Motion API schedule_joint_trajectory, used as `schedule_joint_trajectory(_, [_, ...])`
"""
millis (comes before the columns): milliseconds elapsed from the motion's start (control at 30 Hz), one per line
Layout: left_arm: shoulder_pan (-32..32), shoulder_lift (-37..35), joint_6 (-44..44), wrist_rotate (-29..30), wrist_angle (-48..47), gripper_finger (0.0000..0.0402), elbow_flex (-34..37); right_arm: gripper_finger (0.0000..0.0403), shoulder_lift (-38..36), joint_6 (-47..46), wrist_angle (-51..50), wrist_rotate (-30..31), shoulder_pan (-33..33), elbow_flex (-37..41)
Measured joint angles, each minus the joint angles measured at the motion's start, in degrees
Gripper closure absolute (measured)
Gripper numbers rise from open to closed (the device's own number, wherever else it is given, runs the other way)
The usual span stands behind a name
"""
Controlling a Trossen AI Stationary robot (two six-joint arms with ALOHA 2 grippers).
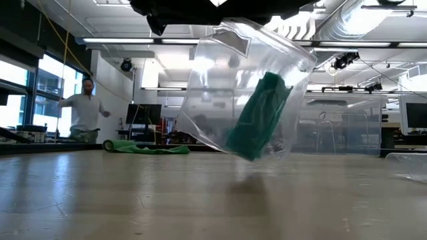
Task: Roll bandage
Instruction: Close the transparent zip bag
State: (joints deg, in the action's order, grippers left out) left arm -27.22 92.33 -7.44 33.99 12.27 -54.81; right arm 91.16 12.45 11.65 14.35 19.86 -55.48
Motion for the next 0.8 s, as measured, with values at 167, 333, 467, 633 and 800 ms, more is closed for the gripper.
schedule_joint_trajectory(167, [0.0, 0.0, 0.0, -0.1, -0.4, 0.0401, 0.0, 0.0387, 0.0, 1.1, -0.3, -0.2, 0.0, 0.0])
schedule_joint_trajectory(333, [0.0, 0.0, 0.0, -0.5, -0.6, 0.0401, 0.0, 0.0382, 0.0, 0.9, -0.3, 0.2, 0.5, 0.0])
schedule_joint_trajectory(467, [-0.2, -0.2, 0.0, -0.3, -0.9, 0.0401, 0.0, 0.0373, 0.0, -0.7, -0.8, 0.3, 0.5, 0.0])
schedule_joint_trajectory(633, [-0.5, -0.8, 0.1, 0.0, -1.5, 0.0401, 0.0, 0.0372, -0.1, -3.3, -1.2, 0.7, 0.6, -0.2])
schedule_joint_trajectory(800, [-0.7, -0.8, -0.4, 0.1, -3.3, 0.0401, 0.0, 0.0372, -0.4, -3.6, -3.3, 3.8, 1.6, -0.1])
